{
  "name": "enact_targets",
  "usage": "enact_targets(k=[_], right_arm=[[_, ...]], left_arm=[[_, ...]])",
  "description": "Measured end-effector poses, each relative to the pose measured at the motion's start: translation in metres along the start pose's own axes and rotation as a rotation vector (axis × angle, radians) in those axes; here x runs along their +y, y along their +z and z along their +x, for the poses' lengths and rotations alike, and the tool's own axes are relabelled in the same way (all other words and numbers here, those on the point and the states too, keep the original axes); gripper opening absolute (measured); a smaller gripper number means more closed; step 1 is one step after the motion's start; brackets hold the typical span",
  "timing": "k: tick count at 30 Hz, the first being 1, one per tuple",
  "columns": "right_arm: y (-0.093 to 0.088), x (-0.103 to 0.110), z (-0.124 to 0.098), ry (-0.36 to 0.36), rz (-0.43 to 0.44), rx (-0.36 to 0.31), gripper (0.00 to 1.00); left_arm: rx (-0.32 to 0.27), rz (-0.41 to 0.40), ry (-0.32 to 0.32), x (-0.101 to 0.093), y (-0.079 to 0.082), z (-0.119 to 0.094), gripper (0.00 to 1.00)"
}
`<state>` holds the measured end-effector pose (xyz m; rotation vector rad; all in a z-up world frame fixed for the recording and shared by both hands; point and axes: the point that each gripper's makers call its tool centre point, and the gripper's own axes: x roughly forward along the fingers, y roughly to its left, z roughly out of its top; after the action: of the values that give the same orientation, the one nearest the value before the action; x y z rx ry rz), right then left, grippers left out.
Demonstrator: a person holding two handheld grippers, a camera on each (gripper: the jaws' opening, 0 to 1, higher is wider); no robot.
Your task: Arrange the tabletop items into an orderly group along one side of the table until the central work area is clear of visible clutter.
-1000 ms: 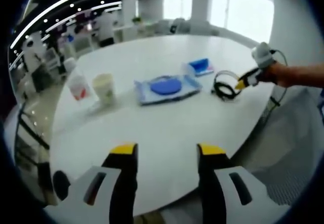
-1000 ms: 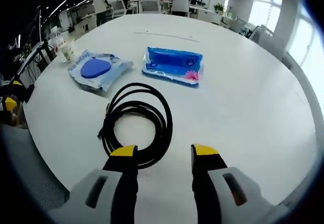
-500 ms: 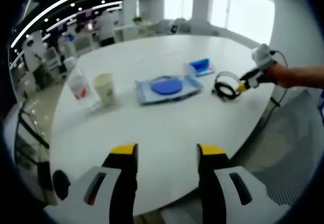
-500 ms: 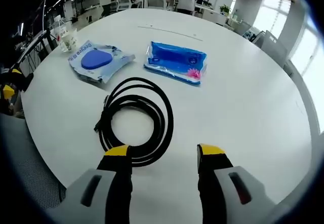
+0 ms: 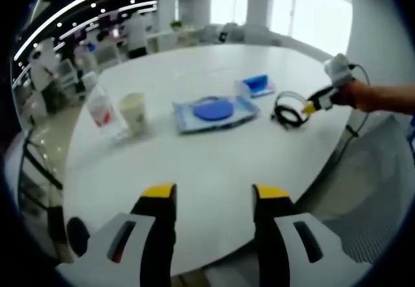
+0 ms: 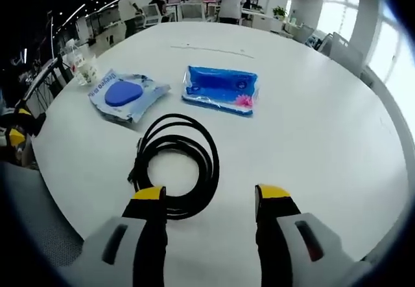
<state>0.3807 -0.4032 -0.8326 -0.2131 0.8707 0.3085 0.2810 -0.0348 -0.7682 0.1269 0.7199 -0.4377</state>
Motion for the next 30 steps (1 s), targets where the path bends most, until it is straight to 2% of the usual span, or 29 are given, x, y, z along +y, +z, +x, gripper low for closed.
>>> enact_targets(k=[7,12,14,17,20,25,28,30], right_arm=[[0.026,0.006,-0.007,0.025,0.041,-0.070,0.54],[0.044,0.018,-0.008,0.053,0.063,-0.105,0.54],[0.055,0.029,-0.008,0.090,0.067,-0.120,0.53],[0.079,0.047,-0.009,0.142,0.067,-0.164,0.52],[0.092,0.061,-0.007,0.186,0.080,-0.186,0.51],[0.096,0.083,0.006,0.228,0.076,-0.160,0.50],[0.095,0.094,0.016,0.257,0.124,-0.149,0.49],[0.095,0.099,0.023,0.268,0.150,-0.141,0.48]], left_arm=[[-0.015,-0.055,-0.035,0.000,0.005,0.001,0.44],[-0.011,-0.056,-0.058,-0.003,0.008,0.003,0.46],[-0.016,-0.046,-0.052,0.001,0.014,0.007,0.45],[-0.040,-0.081,-0.070,0.007,0.031,0.016,0.46],[-0.046,-0.073,-0.060,0.015,0.044,0.031,0.47],[-0.064,-0.121,-0.079,0.020,0.064,0.056,0.49],[-0.061,-0.120,-0.074,0.023,0.071,0.074,0.49],[-0.063,-0.165,-0.071,0.027,0.073,0.084,0.49]])
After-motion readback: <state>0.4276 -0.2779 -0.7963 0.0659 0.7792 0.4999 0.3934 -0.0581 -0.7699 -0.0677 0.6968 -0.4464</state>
